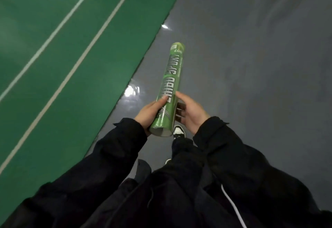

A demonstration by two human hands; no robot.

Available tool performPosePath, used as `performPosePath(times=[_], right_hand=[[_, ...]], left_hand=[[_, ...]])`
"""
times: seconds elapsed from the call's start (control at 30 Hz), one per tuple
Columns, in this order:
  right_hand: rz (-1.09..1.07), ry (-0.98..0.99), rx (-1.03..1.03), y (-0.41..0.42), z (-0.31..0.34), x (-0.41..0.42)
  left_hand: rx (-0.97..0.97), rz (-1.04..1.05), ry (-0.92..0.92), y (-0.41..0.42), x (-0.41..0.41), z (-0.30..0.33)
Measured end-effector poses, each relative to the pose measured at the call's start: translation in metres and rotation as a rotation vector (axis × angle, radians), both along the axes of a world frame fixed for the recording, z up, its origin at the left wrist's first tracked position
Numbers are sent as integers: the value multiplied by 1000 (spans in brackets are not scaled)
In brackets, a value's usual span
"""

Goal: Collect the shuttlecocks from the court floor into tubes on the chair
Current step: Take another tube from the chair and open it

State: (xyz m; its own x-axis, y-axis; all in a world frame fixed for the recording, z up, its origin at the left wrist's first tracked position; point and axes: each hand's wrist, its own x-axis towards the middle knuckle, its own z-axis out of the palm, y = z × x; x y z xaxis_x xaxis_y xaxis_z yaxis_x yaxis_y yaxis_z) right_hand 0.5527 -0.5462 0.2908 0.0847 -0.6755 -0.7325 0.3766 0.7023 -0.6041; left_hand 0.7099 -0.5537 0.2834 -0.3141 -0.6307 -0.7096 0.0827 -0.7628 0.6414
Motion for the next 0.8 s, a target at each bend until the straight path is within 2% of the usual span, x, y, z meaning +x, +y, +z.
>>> performPosePath(times=[0.2, 0.3, 0.47, 0.6, 0.73, 0.8], right_hand=[[259, 38, 41, -120, -3, 120], [419, 47, 15, -192, -2, 186], [724, 115, -46, -291, 27, 317], [950, 79, -116, -350, 43, 433], [1181, 24, -151, -405, 40, 556], [1236, 89, -243, -434, 39, 619]], left_hand=[[5, 400, 27, -102, 117, -12], [8, 569, 0, -159, 183, -5], [5, 915, 81, -225, 302, 20], [-12, 1098, 108, -260, 407, 26], [-3, 1256, 29, -302, 518, 8], [8, 1299, 0, -334, 576, 0]])
